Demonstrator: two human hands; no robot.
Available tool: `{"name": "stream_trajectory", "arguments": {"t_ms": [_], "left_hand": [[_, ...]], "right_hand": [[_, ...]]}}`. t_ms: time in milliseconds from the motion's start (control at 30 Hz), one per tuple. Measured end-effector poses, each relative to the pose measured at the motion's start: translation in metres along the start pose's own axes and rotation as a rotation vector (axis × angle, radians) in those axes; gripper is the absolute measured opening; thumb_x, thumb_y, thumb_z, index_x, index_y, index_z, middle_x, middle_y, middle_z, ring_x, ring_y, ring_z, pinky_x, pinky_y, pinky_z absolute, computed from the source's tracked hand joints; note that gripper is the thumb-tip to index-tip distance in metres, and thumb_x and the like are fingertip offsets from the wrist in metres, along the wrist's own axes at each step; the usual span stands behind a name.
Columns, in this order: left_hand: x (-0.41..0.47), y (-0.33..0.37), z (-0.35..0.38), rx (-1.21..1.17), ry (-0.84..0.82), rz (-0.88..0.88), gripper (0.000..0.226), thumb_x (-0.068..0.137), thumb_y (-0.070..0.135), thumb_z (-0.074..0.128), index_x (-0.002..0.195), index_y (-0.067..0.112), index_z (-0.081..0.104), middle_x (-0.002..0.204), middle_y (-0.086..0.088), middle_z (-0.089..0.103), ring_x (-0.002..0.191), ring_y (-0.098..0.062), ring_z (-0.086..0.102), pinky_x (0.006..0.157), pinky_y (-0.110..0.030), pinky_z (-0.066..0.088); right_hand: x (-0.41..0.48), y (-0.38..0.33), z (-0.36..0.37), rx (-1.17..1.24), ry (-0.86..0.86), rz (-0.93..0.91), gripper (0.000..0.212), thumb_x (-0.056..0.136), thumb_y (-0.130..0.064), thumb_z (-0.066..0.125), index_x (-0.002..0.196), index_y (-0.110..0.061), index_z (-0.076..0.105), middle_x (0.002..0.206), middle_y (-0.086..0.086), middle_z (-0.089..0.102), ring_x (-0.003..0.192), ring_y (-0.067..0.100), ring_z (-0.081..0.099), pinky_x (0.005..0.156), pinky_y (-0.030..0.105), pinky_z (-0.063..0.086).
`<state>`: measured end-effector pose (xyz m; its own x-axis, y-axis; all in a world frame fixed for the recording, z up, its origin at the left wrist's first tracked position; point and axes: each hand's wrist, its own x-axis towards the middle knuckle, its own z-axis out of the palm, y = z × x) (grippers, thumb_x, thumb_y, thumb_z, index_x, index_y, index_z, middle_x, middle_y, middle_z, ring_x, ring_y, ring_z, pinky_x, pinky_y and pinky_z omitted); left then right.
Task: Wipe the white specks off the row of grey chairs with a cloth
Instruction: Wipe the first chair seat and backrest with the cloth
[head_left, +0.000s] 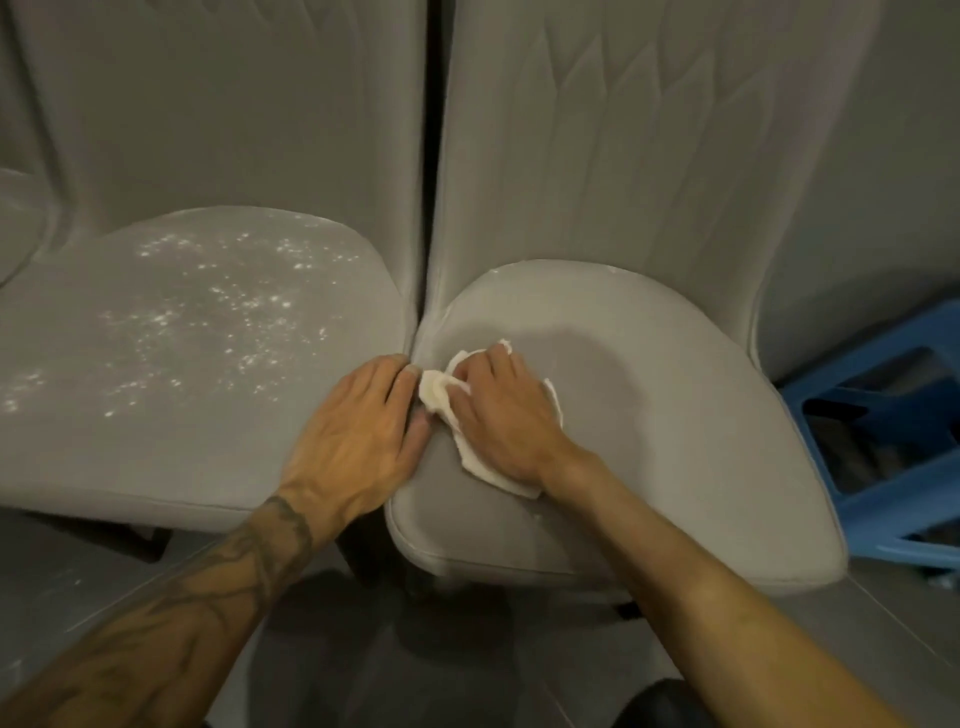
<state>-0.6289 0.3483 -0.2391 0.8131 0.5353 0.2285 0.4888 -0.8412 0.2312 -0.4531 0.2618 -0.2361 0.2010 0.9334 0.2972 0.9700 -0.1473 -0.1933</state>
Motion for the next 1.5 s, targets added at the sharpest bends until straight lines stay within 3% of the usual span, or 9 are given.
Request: {"name": "stream_trajectory", "arguments": {"t_ms": [167,267,433,567,633,767,1033,1200,1500], "left_hand": [[0.002,0.003,-0.001,-0.016,0.016,-0.058,0.05,0.109,0.039,0.039,0.139,0.002,0.055,0.134,-0.015,0.057,0.12,-0.029,0.056,0.111,-0.042,0.045],[0.002,-0.001,0.0,0.191,-0.133,0.05,0.074,0.109,0.036,-0.005,0.149,-0.004,0.042,0.145,-0.028,0.046,0.134,-0.042,0.044,0.117,-0.051,0.036],[0.001,-0.003,0.002,0.181,-0.163,0.024,0.038,0.103,0.011,0.052,0.134,-0.008,0.043,0.126,-0.037,0.053,0.116,-0.054,0.055,0.098,-0.061,0.051],[-0.001,0.002,0.0,0.072,-0.11,-0.004,0.068,0.108,0.037,0.001,0.145,-0.003,0.042,0.141,-0.026,0.047,0.129,-0.039,0.046,0.11,-0.047,0.038],[0.0,0.001,0.0,0.055,-0.086,-0.001,0.064,0.108,0.04,0.01,0.141,-0.001,0.047,0.138,-0.023,0.05,0.124,-0.037,0.048,0.108,-0.045,0.04],[0.003,0.005,-0.001,0.039,0.006,-0.049,0.046,0.103,0.035,0.043,0.127,-0.002,0.057,0.125,-0.023,0.059,0.111,-0.039,0.056,0.098,-0.047,0.047],[0.005,0.0,0.003,0.104,0.014,0.0,0.048,0.105,0.036,0.038,0.131,-0.001,0.054,0.128,-0.023,0.056,0.114,-0.037,0.052,0.099,-0.044,0.045],[0.006,-0.002,0.009,0.086,0.069,0.007,0.044,0.104,0.036,0.039,0.126,0.0,0.053,0.122,-0.024,0.057,0.108,-0.038,0.055,0.092,-0.048,0.05],[0.006,-0.003,0.012,0.071,0.072,0.003,0.045,0.105,0.035,0.036,0.129,0.0,0.05,0.124,-0.023,0.055,0.109,-0.038,0.054,0.093,-0.049,0.048]], "right_hand": [[-0.004,0.071,-0.026,-0.144,-0.092,0.448,0.036,0.105,-0.033,0.037,0.12,-0.004,0.054,0.124,0.02,0.051,0.117,0.037,0.045,0.098,0.041,0.031],[-0.021,0.045,-0.023,-0.169,-0.053,0.51,0.035,0.103,-0.032,0.037,0.117,-0.005,0.054,0.12,0.021,0.053,0.116,0.039,0.045,0.098,0.044,0.034],[-0.049,0.004,-0.024,-0.051,-0.071,0.403,0.034,0.102,-0.041,0.038,0.114,-0.015,0.056,0.12,0.013,0.053,0.121,0.034,0.048,0.093,0.046,0.043],[-0.058,0.049,-0.051,-0.109,-0.062,0.767,0.036,0.102,-0.041,0.037,0.122,-0.017,0.054,0.127,0.011,0.05,0.122,0.03,0.045,0.093,0.048,0.045],[-0.063,0.044,-0.048,-0.17,-0.017,0.85,0.036,0.102,-0.039,0.037,0.122,-0.014,0.053,0.126,0.01,0.05,0.124,0.031,0.043,0.092,0.048,0.045],[-0.068,-0.01,-0.024,-0.183,0.044,0.649,0.031,0.1,-0.036,0.04,0.109,-0.011,0.057,0.112,0.013,0.056,0.107,0.035,0.053,0.09,0.045,0.043],[-0.077,0.007,-0.044,-0.187,0.035,0.871,0.035,0.103,-0.039,0.038,0.116,-0.012,0.054,0.12,0.011,0.051,0.12,0.035,0.046,0.092,0.046,0.042],[-0.076,-0.049,-0.019,-0.16,0.123,0.587,0.025,0.102,-0.03,0.04,0.103,-0.01,0.056,0.101,0.012,0.057,0.098,0.033,0.053,0.1,0.042,0.041],[-0.073,-0.06,-0.022,-0.172,0.136,0.756,0.026,0.102,-0.029,0.042,0.107,-0.009,0.058,0.106,0.011,0.056,0.105,0.035,0.051,0.106,0.047,0.038]]}}
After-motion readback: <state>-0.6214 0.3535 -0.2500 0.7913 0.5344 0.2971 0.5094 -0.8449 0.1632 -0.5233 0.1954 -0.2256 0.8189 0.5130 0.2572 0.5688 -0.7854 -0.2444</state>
